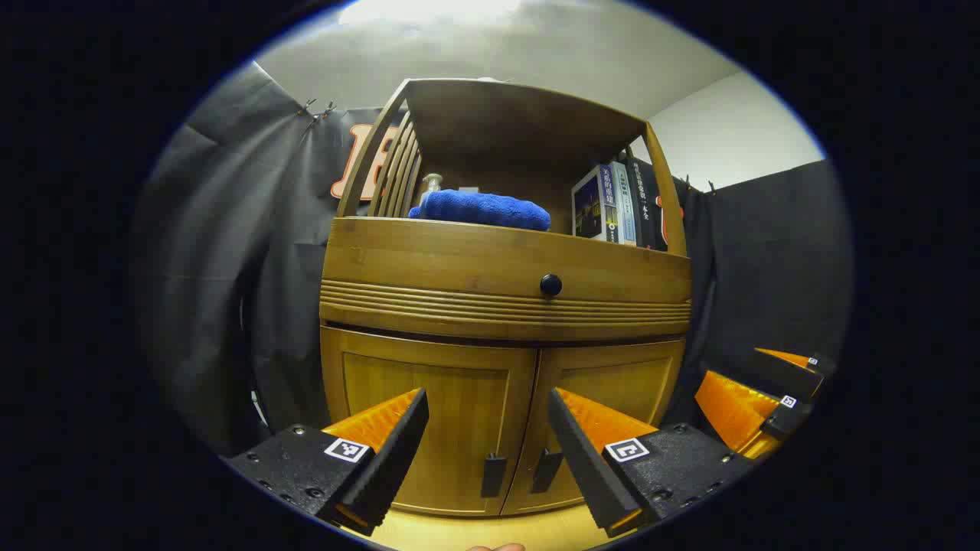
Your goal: Open the right door of the double-door shoe cabinet with the right hand, and open the left door with the left hand.
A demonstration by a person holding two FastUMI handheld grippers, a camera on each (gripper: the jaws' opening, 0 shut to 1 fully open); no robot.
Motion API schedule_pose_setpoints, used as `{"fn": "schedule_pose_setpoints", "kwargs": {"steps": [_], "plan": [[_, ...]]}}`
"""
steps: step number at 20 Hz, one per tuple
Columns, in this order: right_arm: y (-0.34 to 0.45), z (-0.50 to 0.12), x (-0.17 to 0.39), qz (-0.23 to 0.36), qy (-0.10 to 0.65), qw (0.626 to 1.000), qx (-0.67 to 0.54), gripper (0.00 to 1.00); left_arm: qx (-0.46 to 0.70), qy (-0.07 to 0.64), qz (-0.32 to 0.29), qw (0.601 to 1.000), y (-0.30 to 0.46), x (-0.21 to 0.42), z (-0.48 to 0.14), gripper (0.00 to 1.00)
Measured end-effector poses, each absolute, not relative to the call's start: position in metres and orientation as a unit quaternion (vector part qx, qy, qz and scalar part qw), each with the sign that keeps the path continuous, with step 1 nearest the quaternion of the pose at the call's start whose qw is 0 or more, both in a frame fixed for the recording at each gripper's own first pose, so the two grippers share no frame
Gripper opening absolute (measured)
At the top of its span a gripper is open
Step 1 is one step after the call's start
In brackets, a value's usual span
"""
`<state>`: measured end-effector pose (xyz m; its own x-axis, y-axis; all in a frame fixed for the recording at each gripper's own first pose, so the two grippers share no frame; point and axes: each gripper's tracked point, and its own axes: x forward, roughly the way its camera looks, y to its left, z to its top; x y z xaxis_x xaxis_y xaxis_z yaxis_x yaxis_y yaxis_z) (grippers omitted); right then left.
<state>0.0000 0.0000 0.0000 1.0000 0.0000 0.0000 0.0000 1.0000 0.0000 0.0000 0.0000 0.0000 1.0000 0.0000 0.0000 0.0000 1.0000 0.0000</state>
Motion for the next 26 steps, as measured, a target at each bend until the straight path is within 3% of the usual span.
{"fn": "schedule_pose_setpoints", "kwargs": {"steps": [11,17,18,26], "plan": [[-0.003,0.000,0.004,0.007,0.007,1.000,-0.004,0.97,-0.011,0.004,0.002,1.000,-0.018,0.007,-0.002,0.93],[-0.002,0.000,0.006,0.016,0.008,1.000,-0.003,0.97,-0.003,-0.009,0.002,1.000,-0.026,0.006,0.003,0.96],[-0.002,-0.003,0.009,0.017,0.012,1.000,-0.001,0.97,0.000,-0.008,0.004,1.000,-0.025,0.005,0.004,0.93],[0.014,-0.055,0.028,0.031,0.070,0.997,-0.003,0.96,0.022,-0.015,0.055,0.998,0.023,-0.004,0.009,0.96]]}}
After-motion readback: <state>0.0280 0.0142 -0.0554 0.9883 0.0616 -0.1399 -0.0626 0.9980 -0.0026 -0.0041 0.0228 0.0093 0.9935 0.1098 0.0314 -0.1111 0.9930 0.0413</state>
